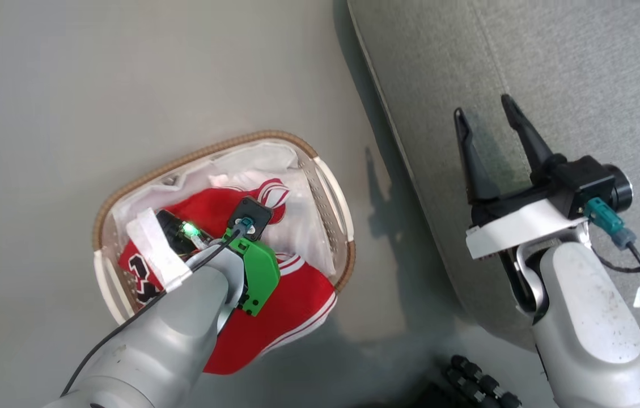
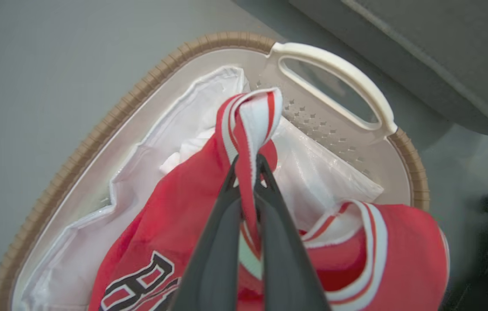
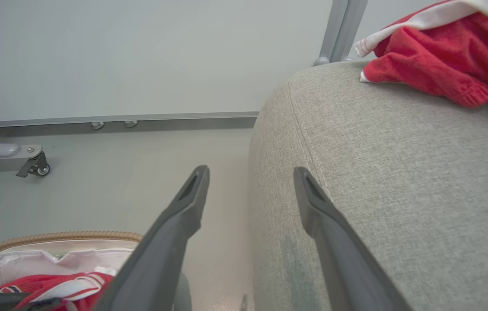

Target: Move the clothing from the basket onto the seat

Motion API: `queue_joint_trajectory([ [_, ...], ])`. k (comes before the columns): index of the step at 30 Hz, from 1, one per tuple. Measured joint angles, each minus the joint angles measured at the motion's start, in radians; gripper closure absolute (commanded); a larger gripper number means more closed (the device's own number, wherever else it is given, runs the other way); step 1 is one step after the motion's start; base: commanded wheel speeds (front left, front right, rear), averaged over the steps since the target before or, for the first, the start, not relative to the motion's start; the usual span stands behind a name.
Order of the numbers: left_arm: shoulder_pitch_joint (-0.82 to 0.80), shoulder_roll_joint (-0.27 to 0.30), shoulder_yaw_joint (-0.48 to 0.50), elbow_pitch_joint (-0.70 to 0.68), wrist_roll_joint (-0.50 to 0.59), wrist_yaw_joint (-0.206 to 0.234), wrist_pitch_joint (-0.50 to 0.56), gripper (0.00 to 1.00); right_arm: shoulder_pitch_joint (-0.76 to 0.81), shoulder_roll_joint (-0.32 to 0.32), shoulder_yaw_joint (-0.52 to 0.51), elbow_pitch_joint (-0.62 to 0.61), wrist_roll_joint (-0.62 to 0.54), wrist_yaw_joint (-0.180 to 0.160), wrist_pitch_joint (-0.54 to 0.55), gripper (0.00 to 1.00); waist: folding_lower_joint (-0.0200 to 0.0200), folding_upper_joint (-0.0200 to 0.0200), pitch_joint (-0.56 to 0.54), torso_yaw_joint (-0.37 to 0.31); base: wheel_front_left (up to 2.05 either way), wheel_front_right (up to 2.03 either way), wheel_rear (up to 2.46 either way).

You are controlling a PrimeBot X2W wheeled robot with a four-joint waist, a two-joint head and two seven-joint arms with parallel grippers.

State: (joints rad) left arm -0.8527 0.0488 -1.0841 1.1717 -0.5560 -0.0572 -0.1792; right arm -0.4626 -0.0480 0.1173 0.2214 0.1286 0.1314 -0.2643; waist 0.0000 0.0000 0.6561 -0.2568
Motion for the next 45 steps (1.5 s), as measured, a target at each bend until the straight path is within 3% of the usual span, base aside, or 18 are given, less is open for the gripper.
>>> queue_joint_trajectory([
  [13, 0.043, 0.012, 0.007, -0.072, -0.004, 0.005, -0.079, 1.0, 0.15, 0.0, -0.009, 0.069, -0.059, 0.0, 0.0, 0.0, -0.0001, 0.0, -0.283, 0.074, 0.0, 0.0, 0.0],
  [27, -0.022, 0.123, 0.075, -0.314, 0.033, 0.041, -0.082, 1.0, 0.265, 0.0, 0.01, 0.113, -0.071, 0.0, 0.0, 0.0, -0.0001, 0.0, -0.578, 0.143, 0.0, 0.0, 0.0],
  [36, -0.159, 0.166, 0.086, -0.411, 0.06, 0.044, -0.051, 1.0, 0.257, 0.0, 0.069, 0.123, -0.074, 0.0, 0.0, 0.0, -0.0001, 0.0, -0.679, 0.162, 0.0, 0.0, 0.0],
  [45, -0.237, 0.198, 0.105, -0.461, 0.061, 0.047, -0.034, 1.0, 0.197, 0.0, 0.188, 0.139, -0.053, 0.0, 0.0, 0.0, -0.0001, 0.0, -0.695, 0.159, 0.0, 0.0, 0.0],
])
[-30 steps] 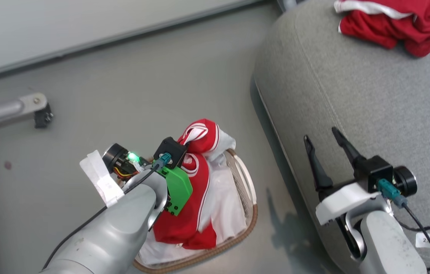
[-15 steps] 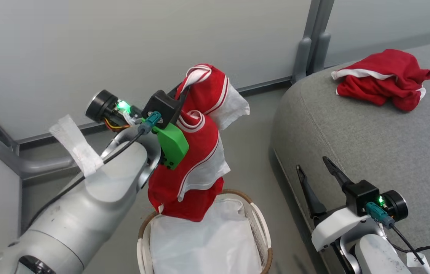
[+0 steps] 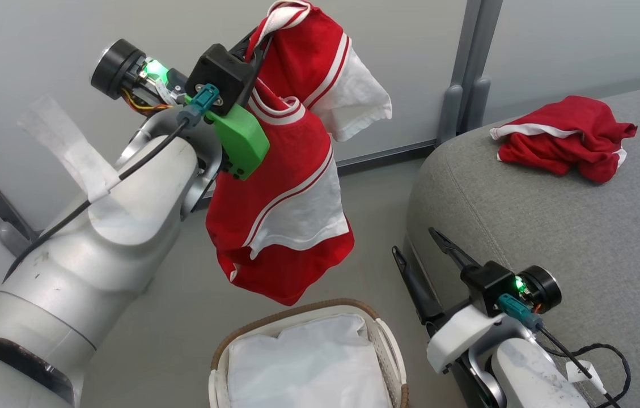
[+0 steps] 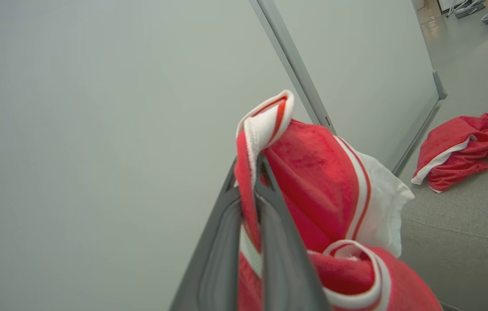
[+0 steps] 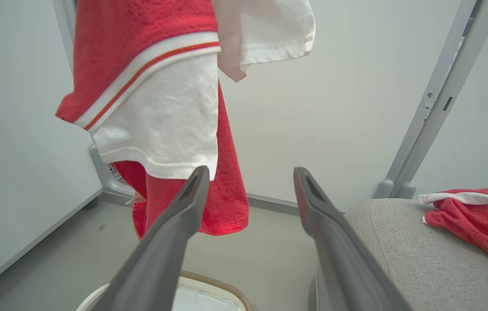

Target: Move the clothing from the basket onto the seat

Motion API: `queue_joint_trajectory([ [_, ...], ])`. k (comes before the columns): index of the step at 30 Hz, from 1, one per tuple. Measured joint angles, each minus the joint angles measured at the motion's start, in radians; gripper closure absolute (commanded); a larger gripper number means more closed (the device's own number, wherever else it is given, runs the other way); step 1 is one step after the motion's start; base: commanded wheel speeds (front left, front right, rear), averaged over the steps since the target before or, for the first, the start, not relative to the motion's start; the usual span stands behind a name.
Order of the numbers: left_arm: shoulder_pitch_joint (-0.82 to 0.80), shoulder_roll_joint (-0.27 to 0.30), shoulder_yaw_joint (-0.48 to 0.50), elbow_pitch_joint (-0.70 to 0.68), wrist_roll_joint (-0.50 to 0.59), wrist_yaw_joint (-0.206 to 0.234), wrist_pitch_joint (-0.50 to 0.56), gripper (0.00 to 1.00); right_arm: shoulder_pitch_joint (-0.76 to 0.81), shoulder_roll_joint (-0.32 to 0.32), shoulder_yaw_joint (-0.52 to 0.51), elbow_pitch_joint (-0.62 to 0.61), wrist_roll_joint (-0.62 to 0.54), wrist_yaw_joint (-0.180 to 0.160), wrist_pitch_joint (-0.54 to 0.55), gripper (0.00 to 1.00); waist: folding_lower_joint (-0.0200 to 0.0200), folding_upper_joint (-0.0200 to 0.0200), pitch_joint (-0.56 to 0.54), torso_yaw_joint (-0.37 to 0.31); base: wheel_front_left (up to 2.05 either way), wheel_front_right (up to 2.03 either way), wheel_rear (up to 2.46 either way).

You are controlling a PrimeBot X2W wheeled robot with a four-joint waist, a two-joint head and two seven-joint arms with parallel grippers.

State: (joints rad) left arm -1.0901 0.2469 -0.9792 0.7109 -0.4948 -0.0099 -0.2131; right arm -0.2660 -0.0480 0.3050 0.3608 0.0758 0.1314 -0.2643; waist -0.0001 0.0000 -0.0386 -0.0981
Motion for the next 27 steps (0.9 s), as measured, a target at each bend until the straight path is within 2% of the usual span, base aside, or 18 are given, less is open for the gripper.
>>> queue_joint_trajectory([
  [10, -0.046, 0.0, -0.002, -0.063, 0.004, 0.0, -0.004, 1.0, -0.095, 0.0, 0.064, 0.101, -0.006, 0.0, 0.0, 0.0, 0.0, 0.0, -0.005, 0.03, 0.0, 0.0, 0.0],
  [20, -0.053, -0.002, -0.014, -0.139, 0.004, -0.007, -0.018, 1.0, -0.302, 0.0, 0.162, 0.184, 0.057, 0.0, 0.0, 0.0, 0.0, 0.0, -0.001, 0.055, 0.0, 0.0, 0.0],
  [27, -0.033, -0.008, -0.039, -0.191, 0.004, -0.021, -0.023, 1.0, -0.406, -0.036, 0.316, 0.274, 0.183, 0.0, 0.0, 0.0, 0.0, 0.0, 0.004, 0.071, 0.0, 0.0, 0.0],
])
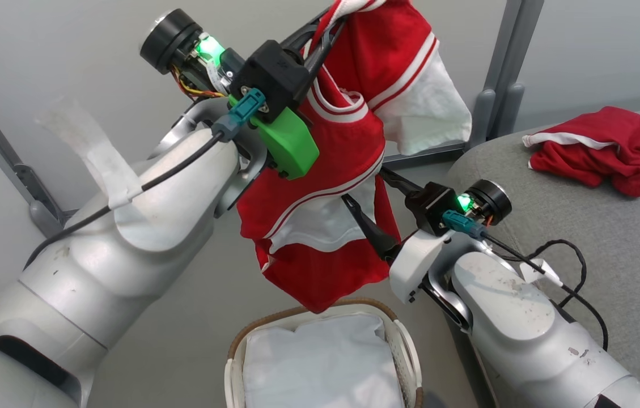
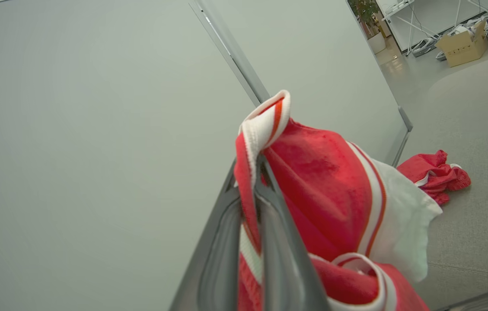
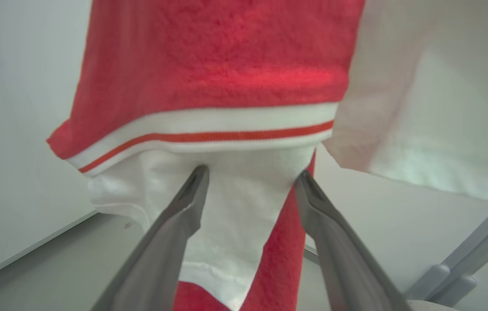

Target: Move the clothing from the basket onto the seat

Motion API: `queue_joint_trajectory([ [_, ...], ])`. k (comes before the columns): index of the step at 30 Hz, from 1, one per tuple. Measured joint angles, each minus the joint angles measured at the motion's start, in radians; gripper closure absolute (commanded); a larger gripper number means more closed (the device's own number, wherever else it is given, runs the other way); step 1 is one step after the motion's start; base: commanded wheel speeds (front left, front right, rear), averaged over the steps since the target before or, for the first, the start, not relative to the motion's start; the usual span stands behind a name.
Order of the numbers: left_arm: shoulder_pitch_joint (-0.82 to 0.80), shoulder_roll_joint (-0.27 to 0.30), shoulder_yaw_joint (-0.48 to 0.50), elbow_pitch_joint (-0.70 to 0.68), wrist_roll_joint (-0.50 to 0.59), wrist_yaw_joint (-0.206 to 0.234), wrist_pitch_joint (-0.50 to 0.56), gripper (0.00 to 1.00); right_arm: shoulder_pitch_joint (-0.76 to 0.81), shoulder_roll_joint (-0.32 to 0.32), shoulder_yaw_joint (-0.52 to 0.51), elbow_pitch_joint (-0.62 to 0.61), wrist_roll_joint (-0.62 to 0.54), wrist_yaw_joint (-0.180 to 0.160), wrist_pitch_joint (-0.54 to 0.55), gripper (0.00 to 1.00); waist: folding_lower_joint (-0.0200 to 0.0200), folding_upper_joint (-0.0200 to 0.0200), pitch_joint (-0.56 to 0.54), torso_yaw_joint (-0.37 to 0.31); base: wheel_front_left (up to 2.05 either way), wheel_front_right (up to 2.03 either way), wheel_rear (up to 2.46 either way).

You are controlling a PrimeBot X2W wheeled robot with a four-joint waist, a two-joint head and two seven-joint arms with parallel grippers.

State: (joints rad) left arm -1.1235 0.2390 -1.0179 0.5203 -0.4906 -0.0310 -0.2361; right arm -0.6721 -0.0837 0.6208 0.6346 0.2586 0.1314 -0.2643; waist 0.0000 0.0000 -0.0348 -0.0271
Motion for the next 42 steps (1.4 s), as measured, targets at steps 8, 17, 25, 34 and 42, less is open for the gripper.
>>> queue_joint_trajectory([
  [8, 0.019, -0.002, -0.019, -0.036, -0.003, -0.009, -0.002, 1.0, -0.085, -0.035, 0.148, 0.013, 0.142, 0.0, 0.0, 0.0, 0.0, 0.0, 0.008, 0.006, 0.0, 0.0, 0.0],
  [17, 0.038, -0.006, -0.018, -0.049, -0.033, -0.009, -0.002, 1.0, -0.117, -0.023, 0.15, -0.027, 0.165, 0.0, 0.0, 0.51, 0.0, 0.0, 0.016, 0.007, 0.0, 0.0, 0.0],
  [25, 0.063, -0.006, -0.01, -0.043, -0.067, -0.01, -0.003, 1.0, -0.119, -0.013, 0.137, -0.068, 0.132, 0.0, 0.0, 1.0, 0.0, 0.0, 0.024, 0.013, 0.0, 0.0, 0.0],
  [34, 0.09, 0.008, 0.01, -0.027, -0.108, -0.01, -0.007, 1.0, -0.109, -0.011, 0.086, -0.086, 0.1, 0.0, 0.0, 1.0, 0.0, 0.0, 0.029, 0.01, 0.0, 0.0, 0.0],
  [42, 0.166, 0.013, 0.039, 0.0, -0.167, 0.001, -0.011, 0.07, -0.091, -0.011, 0.003, -0.11, 0.057, 0.0, 0.0, 1.0, 0.0, 0.0, 0.036, 0.002, 0.0, 0.0, 0.0],
])
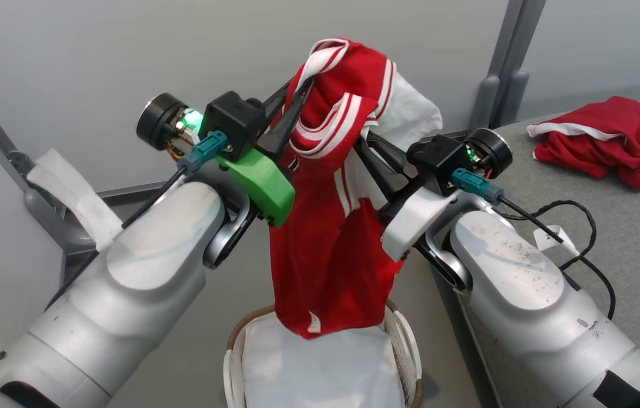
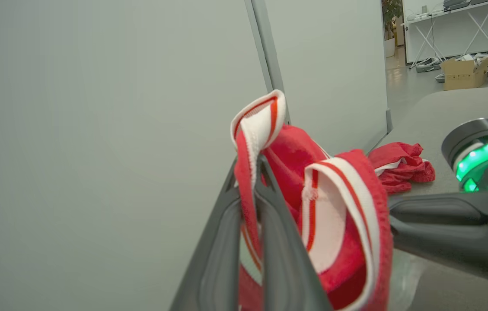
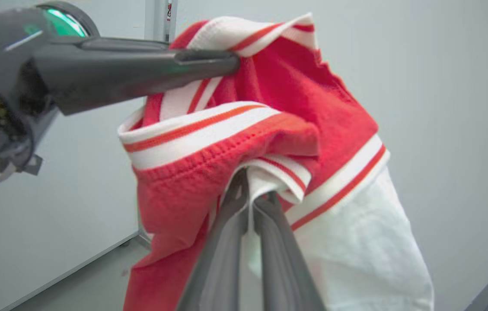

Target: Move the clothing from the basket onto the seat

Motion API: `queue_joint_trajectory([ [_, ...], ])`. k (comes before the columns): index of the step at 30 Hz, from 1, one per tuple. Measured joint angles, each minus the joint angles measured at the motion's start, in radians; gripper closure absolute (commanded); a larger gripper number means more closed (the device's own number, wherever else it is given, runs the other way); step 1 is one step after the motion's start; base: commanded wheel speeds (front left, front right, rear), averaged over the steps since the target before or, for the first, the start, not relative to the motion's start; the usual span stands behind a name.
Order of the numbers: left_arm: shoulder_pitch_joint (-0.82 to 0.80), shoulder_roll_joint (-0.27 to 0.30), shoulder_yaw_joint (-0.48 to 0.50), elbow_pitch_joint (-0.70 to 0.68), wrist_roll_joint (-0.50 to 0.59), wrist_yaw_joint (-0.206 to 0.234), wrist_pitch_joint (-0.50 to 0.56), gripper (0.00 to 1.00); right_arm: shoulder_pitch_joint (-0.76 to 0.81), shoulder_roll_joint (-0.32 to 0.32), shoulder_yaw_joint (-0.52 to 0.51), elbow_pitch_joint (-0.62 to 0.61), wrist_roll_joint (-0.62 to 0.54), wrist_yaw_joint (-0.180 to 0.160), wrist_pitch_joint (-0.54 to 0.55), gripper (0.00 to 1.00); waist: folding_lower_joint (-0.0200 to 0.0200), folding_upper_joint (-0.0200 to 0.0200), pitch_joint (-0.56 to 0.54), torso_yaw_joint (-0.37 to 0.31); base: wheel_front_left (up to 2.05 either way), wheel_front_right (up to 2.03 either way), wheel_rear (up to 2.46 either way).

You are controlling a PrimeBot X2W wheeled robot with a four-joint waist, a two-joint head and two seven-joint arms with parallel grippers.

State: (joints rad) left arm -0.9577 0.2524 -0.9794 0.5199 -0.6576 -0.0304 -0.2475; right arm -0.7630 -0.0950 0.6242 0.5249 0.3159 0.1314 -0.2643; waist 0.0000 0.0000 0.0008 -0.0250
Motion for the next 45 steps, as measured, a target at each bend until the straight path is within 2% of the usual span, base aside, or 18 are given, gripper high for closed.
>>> queue_joint_trajectory([
  [1, 0.014, 0.003, 0.004, 0.005, -0.004, 0.002, -0.001, 0.0, 0.004, 0.0, -0.011, -0.004, -0.007, 0.0, 0.0, 1.0, 0.0, 0.0, 0.001, -0.001, 0.0, 0.0, 0.0],
  [9, 0.173, 0.001, 0.056, 0.042, -0.023, 0.015, -0.013, 0.0, 0.023, -0.007, -0.085, -0.023, -0.046, 0.0, 0.0, 1.0, 0.0, 0.0, 0.005, -0.002, 0.0, 0.0, 0.0],
  [13, 0.278, -0.012, 0.115, 0.021, 0.023, 0.02, -0.015, 0.0, 0.032, -0.014, -0.11, -0.03, -0.06, 0.0, 0.0, 1.0, 0.0, 0.0, 0.009, -0.002, 0.0, 0.0, 0.0],
  [21, 0.455, -0.066, 0.237, -0.006, 0.121, -0.012, -0.015, 0.0, 0.043, -0.025, -0.142, -0.041, -0.075, 0.0, 0.0, 1.0, 0.0, 0.0, 0.015, -0.01, 0.0, 0.0, 0.0],
  [28, 0.527, -0.117, 0.331, -0.011, 0.192, -0.043, -0.015, 0.0, 0.055, -0.03, -0.158, -0.039, -0.089, 0.0, 0.0, 1.0, 0.0, 0.0, 0.015, -0.029, 0.0, 0.0, 0.0],
  [37, 0.576, -0.166, 0.406, -0.023, 0.256, -0.076, -0.015, 0.0, 0.058, -0.053, -0.198, -0.038, -0.107, 0.0, 0.0, 1.0, 0.0, 0.0, 0.017, -0.096, 0.0, 0.0, 0.0],
  [45, 0.591, -0.193, 0.428, -0.015, 0.294, -0.092, -0.015, 0.0, 0.057, -0.086, -0.226, -0.037, -0.115, 0.0, 0.0, 1.0, 0.0, 0.0, 0.024, -0.198, 0.0, 0.0, 0.0],
])
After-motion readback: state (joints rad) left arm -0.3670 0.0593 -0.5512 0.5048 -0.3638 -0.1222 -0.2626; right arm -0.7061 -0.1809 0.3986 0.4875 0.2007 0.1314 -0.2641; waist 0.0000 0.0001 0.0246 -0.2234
